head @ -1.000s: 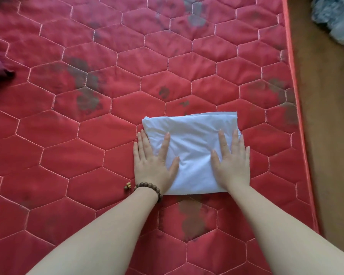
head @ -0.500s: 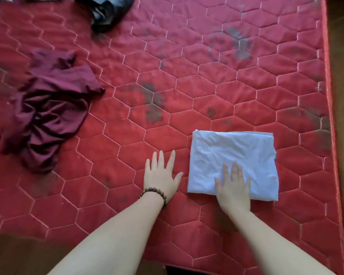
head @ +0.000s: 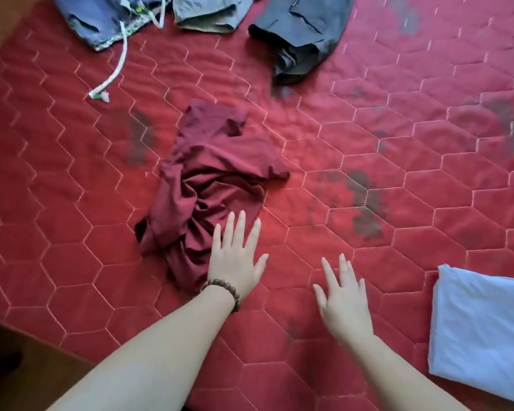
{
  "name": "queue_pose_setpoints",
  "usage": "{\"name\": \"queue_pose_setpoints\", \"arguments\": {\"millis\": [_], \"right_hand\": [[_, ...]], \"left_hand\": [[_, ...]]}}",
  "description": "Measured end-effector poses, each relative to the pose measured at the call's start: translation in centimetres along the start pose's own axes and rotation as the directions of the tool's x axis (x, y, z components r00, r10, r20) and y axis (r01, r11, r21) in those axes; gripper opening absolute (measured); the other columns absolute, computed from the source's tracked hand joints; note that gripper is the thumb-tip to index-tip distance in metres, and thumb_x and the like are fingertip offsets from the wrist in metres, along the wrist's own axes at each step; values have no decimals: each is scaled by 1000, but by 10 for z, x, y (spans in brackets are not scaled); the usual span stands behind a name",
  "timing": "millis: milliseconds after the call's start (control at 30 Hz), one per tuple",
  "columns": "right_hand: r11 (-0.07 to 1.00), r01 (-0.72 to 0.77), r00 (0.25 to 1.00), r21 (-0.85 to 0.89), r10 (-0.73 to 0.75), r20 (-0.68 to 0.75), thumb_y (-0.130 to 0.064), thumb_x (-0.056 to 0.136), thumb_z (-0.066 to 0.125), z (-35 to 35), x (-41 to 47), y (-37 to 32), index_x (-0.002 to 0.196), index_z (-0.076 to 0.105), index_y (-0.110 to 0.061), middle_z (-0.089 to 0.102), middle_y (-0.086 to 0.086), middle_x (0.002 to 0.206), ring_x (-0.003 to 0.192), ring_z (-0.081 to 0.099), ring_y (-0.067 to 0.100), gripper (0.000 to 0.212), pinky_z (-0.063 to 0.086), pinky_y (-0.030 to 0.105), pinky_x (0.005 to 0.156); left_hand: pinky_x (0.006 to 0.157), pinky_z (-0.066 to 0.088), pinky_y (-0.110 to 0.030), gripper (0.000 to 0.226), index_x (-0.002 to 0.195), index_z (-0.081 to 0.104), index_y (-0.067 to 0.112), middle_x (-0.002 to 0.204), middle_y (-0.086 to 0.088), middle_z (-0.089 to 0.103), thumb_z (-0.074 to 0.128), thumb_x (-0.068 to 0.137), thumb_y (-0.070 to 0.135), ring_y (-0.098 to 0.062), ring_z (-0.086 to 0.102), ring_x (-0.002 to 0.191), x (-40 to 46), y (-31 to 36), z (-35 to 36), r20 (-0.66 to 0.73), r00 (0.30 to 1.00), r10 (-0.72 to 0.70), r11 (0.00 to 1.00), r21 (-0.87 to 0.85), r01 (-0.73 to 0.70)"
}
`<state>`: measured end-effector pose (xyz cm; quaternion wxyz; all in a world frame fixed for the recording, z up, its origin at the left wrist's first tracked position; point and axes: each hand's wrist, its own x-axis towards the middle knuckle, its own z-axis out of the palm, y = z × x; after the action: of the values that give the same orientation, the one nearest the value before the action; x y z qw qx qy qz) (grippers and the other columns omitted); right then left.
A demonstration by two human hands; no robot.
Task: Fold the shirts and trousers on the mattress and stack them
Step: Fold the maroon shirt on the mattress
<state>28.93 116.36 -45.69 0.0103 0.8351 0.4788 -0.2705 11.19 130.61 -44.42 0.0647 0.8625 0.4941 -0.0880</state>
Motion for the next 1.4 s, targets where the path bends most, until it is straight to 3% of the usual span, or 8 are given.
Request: {"name": "queue_pose_setpoints", "arguments": {"millis": [100, 233, 367, 533, 700, 933, 1167, 1400], "right_hand": [[999, 8, 999, 39, -7, -31, -46, 99, 38, -5, 44, -66, 153, 12, -30, -5, 7, 162, 149, -3, 22, 63, 6, 45, 120], [991, 120, 985, 53, -112, -135, -44, 95, 50, -20, 106, -152, 153, 16, -28, 0, 8, 162, 149, 2, 22, 69, 7, 45, 120], [948, 317, 927, -1, -310, -212, -42, 89, 60, -26, 158, -216, 152, 18, -29, 5, 6, 162, 149, 5, 23, 77, 9, 48, 119], [915, 361, 933, -181, -352, 81, -50, 85, 61, 0, 183, -247, 151, -4, -39, -7, 0, 162, 149, -5, 23, 93, 11, 54, 117], [919, 343, 939, -193, -329, 100, -39, 91, 54, 16, 168, -224, 152, 10, -35, 1, -2, 162, 149, -1, 20, 75, 17, 46, 118], [933, 296, 955, -204, -282, 92, -44, 94, 48, 21, 115, -162, 152, 15, -32, 8, 1, 162, 149, 4, 22, 68, 21, 42, 116], [964, 158, 987, -212, -147, 71, -48, 95, 41, 29, 29, -52, 153, 12, -33, 6, 2, 162, 149, 3, 22, 66, 19, 41, 117], [989, 49, 997, -137, -40, 64, -29, 94, 44, 31, -58, 45, 153, 15, -22, 8, 8, 161, 148, 7, 28, 66, 18, 41, 118]], "left_hand": [[118, 8, -51, 77, 153, 15, 23, 159, -17, 9, 38, 89, 59, -31, 2, 148, 31, -64, -12, -36, 998, -48, 999, 7, 48], [118, 3, -51, 91, 152, -5, 21, 159, -19, -4, 34, 85, 69, -32, -8, 147, 67, -138, -11, -9, 988, -157, 987, 30, 157], [118, 12, -46, 107, 151, -12, 15, 158, -22, 5, 43, 80, 73, -31, 9, 147, 80, -172, 6, 109, 944, -310, 940, -112, 322], [118, 14, -42, 97, 152, -2, 15, 156, -17, 19, 47, 84, 63, -28, 13, 146, 65, -171, 31, 119, 951, -287, 935, -181, 305], [119, 12, -42, 93, 153, 4, 16, 157, -15, 20, 49, 85, 60, -27, 13, 146, 43, -161, 39, 102, 966, -239, 946, -201, 256], [118, 10, -42, 86, 153, 10, 16, 157, -13, 19, 42, 86, 61, -27, 13, 146, 2, -119, 44, 132, 986, -99, 976, -179, 122], [118, 8, -43, 91, 153, 9, 17, 156, -12, 19, 47, 82, 61, -28, 11, 146, -45, -26, 57, 149, 987, 60, 992, -120, -43], [119, 5, -44, 94, 152, 13, 17, 154, -13, 23, 54, 77, 56, -29, 11, 145, -112, 98, 77, 185, 979, 91, 985, -164, -60]]}}
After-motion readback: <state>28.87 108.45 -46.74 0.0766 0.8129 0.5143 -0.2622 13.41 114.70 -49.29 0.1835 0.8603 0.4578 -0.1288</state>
